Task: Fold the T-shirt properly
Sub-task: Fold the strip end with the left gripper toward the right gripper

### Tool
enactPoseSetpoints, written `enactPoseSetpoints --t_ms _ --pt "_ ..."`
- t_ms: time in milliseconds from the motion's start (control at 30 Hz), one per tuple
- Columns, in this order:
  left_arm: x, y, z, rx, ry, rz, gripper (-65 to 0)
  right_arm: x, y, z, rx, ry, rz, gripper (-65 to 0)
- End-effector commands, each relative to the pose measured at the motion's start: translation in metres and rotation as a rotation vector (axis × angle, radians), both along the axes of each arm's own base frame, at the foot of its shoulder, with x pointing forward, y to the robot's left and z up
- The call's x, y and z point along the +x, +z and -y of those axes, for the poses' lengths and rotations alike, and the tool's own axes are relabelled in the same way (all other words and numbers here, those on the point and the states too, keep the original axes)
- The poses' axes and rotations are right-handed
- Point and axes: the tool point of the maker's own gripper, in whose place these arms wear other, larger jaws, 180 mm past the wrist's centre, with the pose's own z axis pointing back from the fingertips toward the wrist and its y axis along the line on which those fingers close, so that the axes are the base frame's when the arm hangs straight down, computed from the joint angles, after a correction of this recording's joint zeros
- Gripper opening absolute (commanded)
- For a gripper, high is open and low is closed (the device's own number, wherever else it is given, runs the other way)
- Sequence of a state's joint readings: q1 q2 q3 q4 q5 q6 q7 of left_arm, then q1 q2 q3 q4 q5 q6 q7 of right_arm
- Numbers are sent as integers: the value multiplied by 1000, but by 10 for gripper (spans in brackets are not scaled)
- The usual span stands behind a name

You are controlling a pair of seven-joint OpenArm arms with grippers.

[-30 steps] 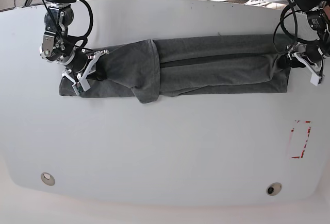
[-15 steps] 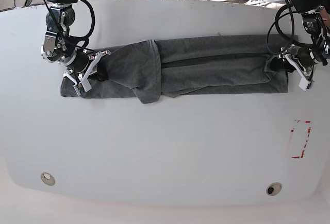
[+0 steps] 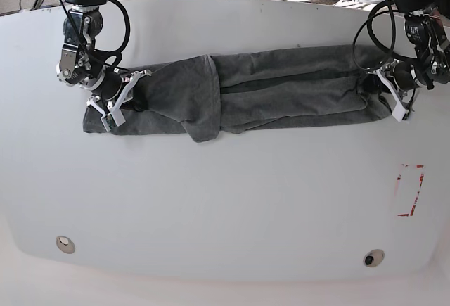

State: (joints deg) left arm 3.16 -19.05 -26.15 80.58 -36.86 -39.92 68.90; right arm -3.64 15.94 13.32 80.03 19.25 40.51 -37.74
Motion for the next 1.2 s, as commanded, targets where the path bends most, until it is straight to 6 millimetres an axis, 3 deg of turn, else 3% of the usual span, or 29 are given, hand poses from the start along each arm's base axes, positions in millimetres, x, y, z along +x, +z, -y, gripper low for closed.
enactPoseSetpoints --t_ms 0,233,433,833,1167 --pt "6 21 9 34 -48 69 -650 -11 -13 6 -65 15 -72 -626" --pt "12 58 45 120 -200 162 -650 -11 -14 3 -59 15 -72 -626" --pt "16 84 91 149 -354 248 -650 -11 -14 2 -57 15 -72 -626" --pt "41 111 145 99 -432 342 -650 -11 -15 -4 -43 16 -72 -626" --pt "70 144 190 16 -456 462 -650 -11 -15 -6 -38 15 -72 -626"
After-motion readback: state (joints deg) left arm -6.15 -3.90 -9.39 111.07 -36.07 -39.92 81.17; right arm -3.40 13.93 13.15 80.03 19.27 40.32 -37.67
